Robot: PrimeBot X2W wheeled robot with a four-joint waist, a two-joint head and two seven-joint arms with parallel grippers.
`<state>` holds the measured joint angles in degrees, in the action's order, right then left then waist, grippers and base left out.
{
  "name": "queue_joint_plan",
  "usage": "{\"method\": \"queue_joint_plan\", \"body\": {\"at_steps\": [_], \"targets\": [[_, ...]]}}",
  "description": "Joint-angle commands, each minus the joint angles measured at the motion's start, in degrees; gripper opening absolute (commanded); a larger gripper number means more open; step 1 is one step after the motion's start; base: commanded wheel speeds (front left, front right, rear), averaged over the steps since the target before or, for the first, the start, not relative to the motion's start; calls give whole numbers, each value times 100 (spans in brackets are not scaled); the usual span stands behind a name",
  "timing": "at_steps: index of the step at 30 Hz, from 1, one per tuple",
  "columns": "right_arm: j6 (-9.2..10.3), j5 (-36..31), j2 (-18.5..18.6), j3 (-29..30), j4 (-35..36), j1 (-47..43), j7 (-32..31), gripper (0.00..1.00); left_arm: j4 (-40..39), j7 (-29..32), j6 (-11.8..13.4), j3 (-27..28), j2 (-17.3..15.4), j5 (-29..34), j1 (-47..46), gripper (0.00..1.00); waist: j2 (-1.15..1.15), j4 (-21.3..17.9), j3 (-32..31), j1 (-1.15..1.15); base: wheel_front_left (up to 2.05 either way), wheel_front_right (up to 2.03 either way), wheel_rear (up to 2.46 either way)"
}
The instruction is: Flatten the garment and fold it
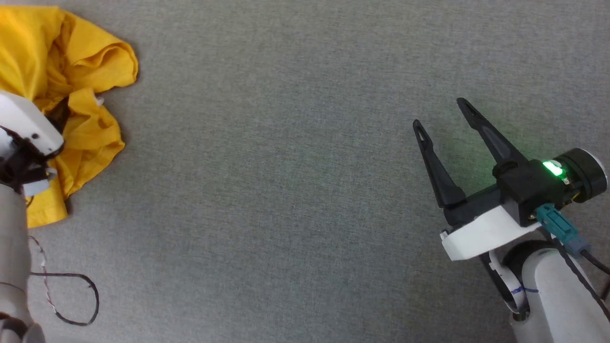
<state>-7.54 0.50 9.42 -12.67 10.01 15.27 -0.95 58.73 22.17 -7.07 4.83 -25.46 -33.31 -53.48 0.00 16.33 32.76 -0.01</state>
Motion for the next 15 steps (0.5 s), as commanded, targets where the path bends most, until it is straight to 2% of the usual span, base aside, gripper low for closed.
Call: {"method": "queue_joint_plan", "body": {"at_steps": [1, 3, 5, 6, 9, 15], "targets": [[5, 32, -7, 6, -30, 93, 45, 100, 257, 279, 7, -87, 113, -14, 116, 100, 0, -68, 28, 1, 0, 0, 0], [5, 37, -22, 2, -61, 95, 63, 100, 432, 602, 0, -134, 108, -49, 112, 100, 0, -96, 12, 1, 0, 0, 0], [5, 40, -38, 4, -88, 102, 74, 100, 437, 675, -13, -214, 81, -33, 98, 27, 0, -116, -14, 1, 0, 0, 0], [5, 44, -48, 3, -108, 104, 81, 100, 373, 562, -19, -241, 58, -23, 89, 0, 0, -124, -38, 1, 0, 0, 0], [5, 53, -85, 1, -185, 101, 124, 100, 172, 136, -30, -365, -24, 70, 87, 0, 0, -134, -157, 1, 0, 0, 0], [5, 106, -224, -12, -418, 42, 297, 100, -258, -1111, -37, -526, -265, 324, -9, 0, 0, -160, -618, 1, 0, 0, 0]]}}
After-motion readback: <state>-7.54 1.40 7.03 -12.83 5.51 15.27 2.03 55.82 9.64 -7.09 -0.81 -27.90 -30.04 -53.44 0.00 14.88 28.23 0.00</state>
